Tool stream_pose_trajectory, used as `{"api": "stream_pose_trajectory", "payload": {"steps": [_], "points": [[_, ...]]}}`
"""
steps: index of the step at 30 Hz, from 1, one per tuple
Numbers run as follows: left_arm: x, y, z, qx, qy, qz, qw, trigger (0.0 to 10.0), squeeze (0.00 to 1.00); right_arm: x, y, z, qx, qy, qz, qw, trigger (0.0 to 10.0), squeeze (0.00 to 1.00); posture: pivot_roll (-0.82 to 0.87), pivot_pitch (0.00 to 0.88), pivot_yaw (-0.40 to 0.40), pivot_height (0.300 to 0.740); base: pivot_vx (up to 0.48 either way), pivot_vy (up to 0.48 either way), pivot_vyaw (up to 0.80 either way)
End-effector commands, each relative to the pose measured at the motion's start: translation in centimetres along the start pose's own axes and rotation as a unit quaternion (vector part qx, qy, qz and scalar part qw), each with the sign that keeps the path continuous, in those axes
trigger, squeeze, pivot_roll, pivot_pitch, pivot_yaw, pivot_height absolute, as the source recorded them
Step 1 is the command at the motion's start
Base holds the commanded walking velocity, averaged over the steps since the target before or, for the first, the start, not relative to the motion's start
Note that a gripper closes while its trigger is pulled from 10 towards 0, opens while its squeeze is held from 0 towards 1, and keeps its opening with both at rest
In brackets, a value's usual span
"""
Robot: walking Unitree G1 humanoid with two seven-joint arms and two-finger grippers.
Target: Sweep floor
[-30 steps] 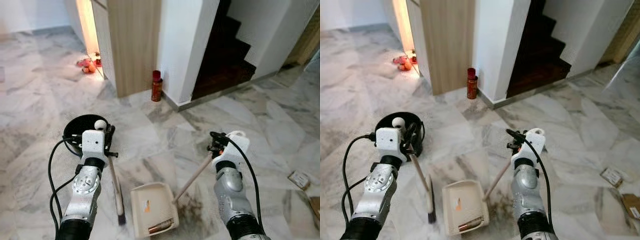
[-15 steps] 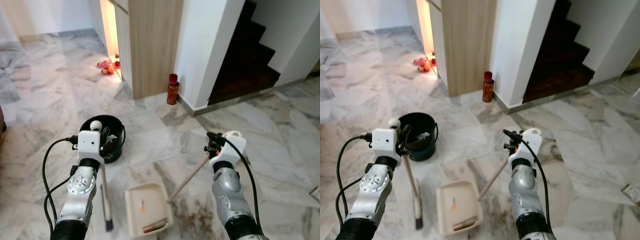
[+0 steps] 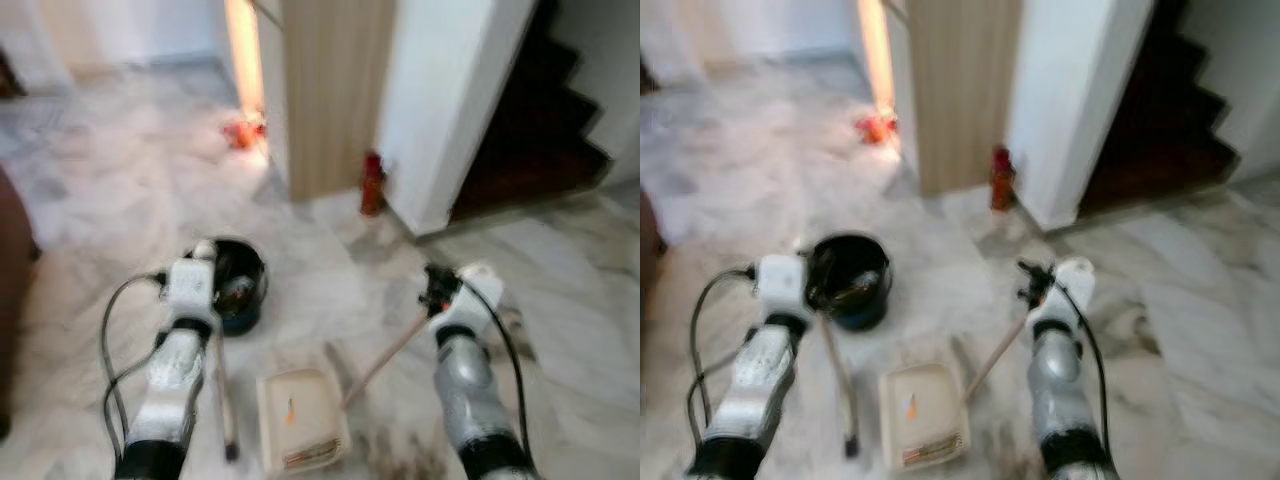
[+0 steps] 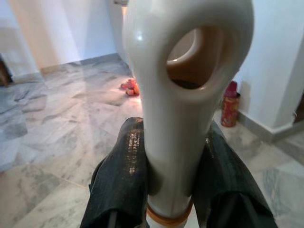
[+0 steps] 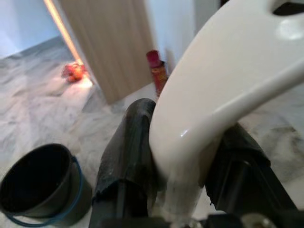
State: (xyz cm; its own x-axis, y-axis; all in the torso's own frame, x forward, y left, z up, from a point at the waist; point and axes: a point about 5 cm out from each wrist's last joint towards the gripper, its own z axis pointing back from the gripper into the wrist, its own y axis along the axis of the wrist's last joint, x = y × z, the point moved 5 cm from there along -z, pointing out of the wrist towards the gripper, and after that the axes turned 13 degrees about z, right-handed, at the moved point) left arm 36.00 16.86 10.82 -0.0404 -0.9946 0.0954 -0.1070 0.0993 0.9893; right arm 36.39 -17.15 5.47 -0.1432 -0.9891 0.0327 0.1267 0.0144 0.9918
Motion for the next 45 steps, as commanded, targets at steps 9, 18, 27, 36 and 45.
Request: {"api": "stream_pose_trajectory", "payload": {"steps": [9, 18, 27, 36, 45], "points": [[-0.6, 1.2, -0.2, 0.021, 0.005, -0.009, 1.0, 10.0, 0.0, -1.4, 1.6, -0.5, 0.022, 0.026, -0.001, 0.999, 10.0, 0.0, 0.08, 0.0, -0.068, 0.74, 0.335, 0.0, 0.0], [-0.4, 1.4, -0.2, 0.026, 0.0, -0.005, 1.0, 10.0, 0.0, -1.7, 1.5, -0.4, 0.02, 0.035, -0.003, 0.999, 10.0, 0.0, 0.08, 0.0, -0.069, 0.74, 0.203, 0.0, 0.44], [-1.3, 1.0, 0.4, 0.02, 0.013, -0.02, 1.0, 10.0, 0.0, -1.7, 1.4, -0.5, 0.018, 0.037, -0.008, 0.999, 10.0, 0.0, 0.08, 0.0, -0.068, 0.74, 0.0, 0.0, 0.0], [-5.5, -0.2, 4.0, -0.002, 0.062, -0.062, 0.996, 10.0, 0.0, -1.7, 1.4, -0.5, 0.017, 0.036, -0.007, 0.999, 10.0, 0.0, 0.1, 0.0, -0.065, 0.74, 0.0, 0.0, 0.0], [-9.6, -1.0, 7.6, -0.014, 0.15, -0.108, 0.983, 10.0, 0.0, -1.8, 1.6, -0.7, 0.009, 0.036, -0.032, 0.999, 10.0, 0.0, 0.11, 0.0, -0.064, 0.74, 0.0, 0.0, 0.0]]}}
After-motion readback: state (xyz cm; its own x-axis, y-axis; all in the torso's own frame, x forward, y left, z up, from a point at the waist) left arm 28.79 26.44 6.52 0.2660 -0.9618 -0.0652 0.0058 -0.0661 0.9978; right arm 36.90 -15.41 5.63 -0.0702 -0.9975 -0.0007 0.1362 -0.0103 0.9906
